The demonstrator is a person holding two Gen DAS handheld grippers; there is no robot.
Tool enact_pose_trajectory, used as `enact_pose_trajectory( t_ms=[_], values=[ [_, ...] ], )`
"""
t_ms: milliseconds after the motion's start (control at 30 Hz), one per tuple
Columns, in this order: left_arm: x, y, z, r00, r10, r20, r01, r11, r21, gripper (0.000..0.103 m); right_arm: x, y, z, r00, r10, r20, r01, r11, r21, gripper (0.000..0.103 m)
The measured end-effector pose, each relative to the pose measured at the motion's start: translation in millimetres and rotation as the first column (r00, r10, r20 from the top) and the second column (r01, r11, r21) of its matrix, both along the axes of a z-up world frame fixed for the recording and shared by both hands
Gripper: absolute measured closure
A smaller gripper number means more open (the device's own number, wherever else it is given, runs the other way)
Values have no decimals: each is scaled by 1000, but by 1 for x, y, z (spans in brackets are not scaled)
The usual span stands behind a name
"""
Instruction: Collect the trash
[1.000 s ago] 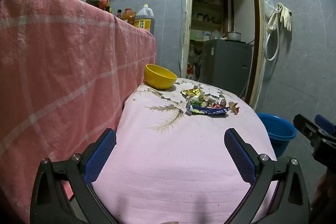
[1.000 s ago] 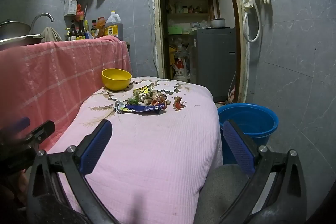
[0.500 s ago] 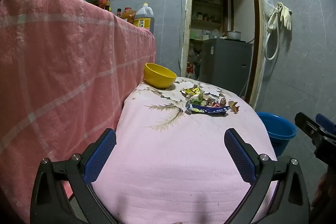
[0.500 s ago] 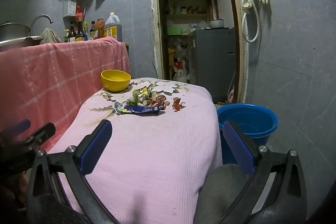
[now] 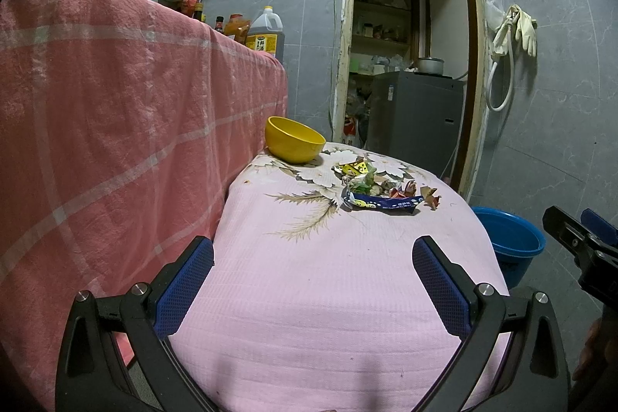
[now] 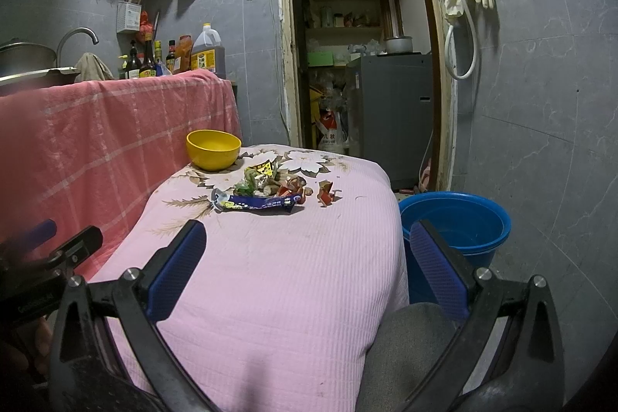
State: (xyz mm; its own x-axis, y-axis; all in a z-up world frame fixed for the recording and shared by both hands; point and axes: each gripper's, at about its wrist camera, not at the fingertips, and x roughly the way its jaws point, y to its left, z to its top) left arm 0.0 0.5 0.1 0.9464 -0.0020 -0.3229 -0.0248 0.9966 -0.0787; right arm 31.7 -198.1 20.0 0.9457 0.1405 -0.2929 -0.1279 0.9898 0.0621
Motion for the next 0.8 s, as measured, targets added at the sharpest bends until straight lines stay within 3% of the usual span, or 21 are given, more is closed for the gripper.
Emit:
enact_pose_trajectory(
  t_ms=[800],
  values=[
    [0, 0, 0, 1000, 0, 0, 0, 1000, -1, 2, 0, 1, 1, 1000, 0, 4, 0, 1000, 3, 0]
  ],
)
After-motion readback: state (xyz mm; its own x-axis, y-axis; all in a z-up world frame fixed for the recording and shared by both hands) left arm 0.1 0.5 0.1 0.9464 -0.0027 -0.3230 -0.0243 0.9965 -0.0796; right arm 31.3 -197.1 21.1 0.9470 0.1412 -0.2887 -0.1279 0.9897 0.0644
